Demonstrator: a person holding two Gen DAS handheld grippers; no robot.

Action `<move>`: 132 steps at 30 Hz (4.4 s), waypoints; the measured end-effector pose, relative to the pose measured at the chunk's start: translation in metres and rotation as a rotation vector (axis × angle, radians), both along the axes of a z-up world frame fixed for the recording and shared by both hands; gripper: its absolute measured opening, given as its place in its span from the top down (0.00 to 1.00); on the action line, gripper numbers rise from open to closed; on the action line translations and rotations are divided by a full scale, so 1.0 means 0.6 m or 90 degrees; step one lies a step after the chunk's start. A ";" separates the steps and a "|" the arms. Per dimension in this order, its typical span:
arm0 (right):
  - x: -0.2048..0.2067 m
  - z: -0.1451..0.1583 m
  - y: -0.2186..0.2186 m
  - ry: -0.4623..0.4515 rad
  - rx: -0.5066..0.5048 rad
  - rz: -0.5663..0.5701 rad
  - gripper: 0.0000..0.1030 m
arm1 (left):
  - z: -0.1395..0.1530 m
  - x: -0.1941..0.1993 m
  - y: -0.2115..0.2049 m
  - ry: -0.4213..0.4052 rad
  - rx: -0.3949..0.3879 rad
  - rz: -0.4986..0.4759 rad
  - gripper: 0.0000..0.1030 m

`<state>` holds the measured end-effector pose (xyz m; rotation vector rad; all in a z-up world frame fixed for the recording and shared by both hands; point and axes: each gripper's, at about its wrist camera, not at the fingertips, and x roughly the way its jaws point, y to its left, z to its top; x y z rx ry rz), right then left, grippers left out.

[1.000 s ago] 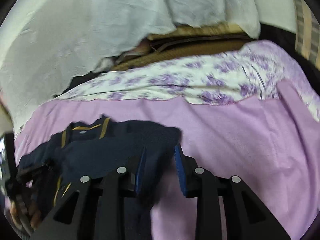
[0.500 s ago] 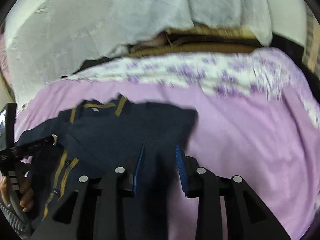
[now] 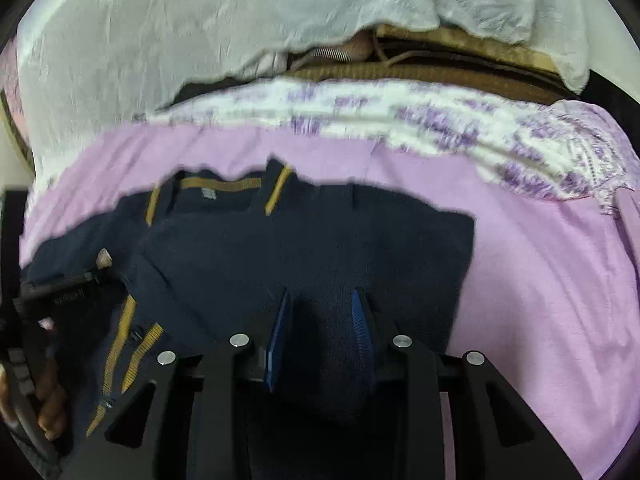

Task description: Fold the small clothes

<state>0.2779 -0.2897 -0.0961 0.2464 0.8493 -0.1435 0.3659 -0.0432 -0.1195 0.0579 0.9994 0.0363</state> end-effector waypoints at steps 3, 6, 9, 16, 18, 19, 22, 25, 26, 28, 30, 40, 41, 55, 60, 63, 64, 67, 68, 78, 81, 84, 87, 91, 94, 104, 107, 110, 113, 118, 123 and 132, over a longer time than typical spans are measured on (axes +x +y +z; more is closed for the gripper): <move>0.003 0.025 0.003 -0.018 0.004 0.004 0.65 | 0.025 -0.014 0.024 -0.013 -0.022 0.006 0.04; 0.021 0.038 0.014 -0.017 0.021 0.014 0.56 | 0.057 -0.040 0.074 -0.047 -0.026 0.026 0.04; 0.045 0.012 0.022 0.016 0.033 0.026 0.53 | 0.072 -0.074 0.132 -0.074 -0.007 0.052 0.04; 0.006 0.001 0.040 -0.026 -0.035 0.004 0.53 | 0.051 -0.121 0.284 -0.051 -0.054 0.147 0.04; -0.019 0.017 0.040 -0.053 -0.041 -0.002 0.53 | 0.046 -0.114 0.322 -0.041 -0.104 0.179 0.04; -0.038 0.025 0.037 -0.070 -0.031 -0.007 0.52 | 0.045 -0.110 0.335 -0.039 -0.121 0.189 0.04; -0.078 0.036 0.023 -0.100 -0.007 -0.024 0.48 | 0.035 -0.097 0.361 -0.033 -0.145 0.223 0.04; -0.094 0.038 0.021 -0.116 0.002 -0.037 0.48 | 0.027 -0.084 0.384 -0.026 -0.189 0.240 0.04; -0.095 0.038 0.022 -0.118 0.002 -0.038 0.48 | 0.026 -0.078 0.389 -0.027 -0.200 0.245 0.04; -0.097 0.033 0.023 -0.116 0.000 -0.041 0.48 | 0.024 -0.072 0.398 -0.028 -0.212 0.253 0.04; -0.093 0.027 0.021 -0.109 0.001 -0.045 0.47 | 0.022 -0.062 0.405 -0.031 -0.220 0.265 0.04; -0.071 -0.010 0.011 -0.055 0.036 -0.046 0.31 | 0.010 -0.006 0.450 -0.025 -0.268 0.318 0.04; -0.070 -0.010 0.013 -0.054 0.033 -0.043 0.30 | 0.010 -0.006 0.456 -0.027 -0.277 0.320 0.04; -0.071 -0.010 0.013 -0.058 0.037 -0.038 0.29 | 0.015 -0.020 0.482 -0.048 -0.300 0.335 0.39; -0.071 -0.010 0.013 -0.056 0.035 -0.034 0.28 | 0.028 -0.030 0.477 -0.067 -0.276 0.331 0.61; -0.069 -0.010 0.015 -0.054 0.034 -0.030 0.26 | 0.036 -0.030 0.464 -0.076 -0.230 0.330 0.75; -0.069 -0.011 0.015 -0.054 0.034 -0.030 0.26 | 0.039 -0.029 0.460 -0.080 -0.216 0.328 0.79; -0.069 -0.011 0.014 -0.055 0.034 -0.029 0.26 | 0.047 -0.032 0.448 -0.091 -0.187 0.321 0.82; -0.070 -0.011 0.014 -0.056 0.034 -0.030 0.26 | 0.051 -0.034 0.445 -0.096 -0.182 0.319 0.82; -0.071 -0.009 0.012 -0.061 0.037 -0.034 0.26 | 0.097 -0.077 0.424 -0.156 -0.175 0.277 0.84; -0.071 -0.009 0.013 -0.061 0.037 -0.035 0.26 | 0.111 -0.086 0.408 -0.174 -0.158 0.257 0.84; -0.070 -0.009 0.013 -0.061 0.038 -0.034 0.26 | 0.120 -0.092 0.399 -0.181 -0.161 0.244 0.84; -0.070 -0.009 0.013 -0.061 0.038 -0.035 0.26 | 0.134 -0.099 0.395 -0.192 -0.172 0.222 0.84; -0.070 -0.009 0.014 -0.061 0.038 -0.035 0.25 | 0.138 -0.098 0.396 -0.187 -0.178 0.212 0.84; -0.070 -0.010 0.015 -0.061 0.041 -0.033 0.24 | 0.116 -0.083 0.410 -0.154 -0.201 0.227 0.84; -0.069 -0.011 0.015 -0.060 0.045 -0.028 0.21 | 0.027 -0.064 0.486 -0.071 -0.354 0.310 0.49; -0.068 -0.012 0.015 -0.059 0.045 -0.026 0.20 | 0.023 -0.070 0.485 -0.071 -0.354 0.315 0.38; -0.067 -0.013 0.017 -0.058 0.044 -0.025 0.20 | 0.023 -0.069 0.472 -0.067 -0.341 0.314 0.34; -0.067 -0.013 0.017 -0.057 0.043 -0.023 0.19 | 0.016 -0.057 0.469 -0.050 -0.314 0.325 0.46; -0.068 -0.013 0.018 -0.057 0.043 -0.023 0.19 | 0.010 -0.050 0.477 -0.043 -0.285 0.338 0.76; -0.068 -0.013 0.018 -0.057 0.044 -0.023 0.19 | 0.041 -0.060 0.454 -0.080 -0.243 0.306 0.82; -0.068 -0.013 0.019 -0.057 0.044 -0.024 0.19 | 0.115 -0.067 0.369 -0.131 -0.149 0.233 0.82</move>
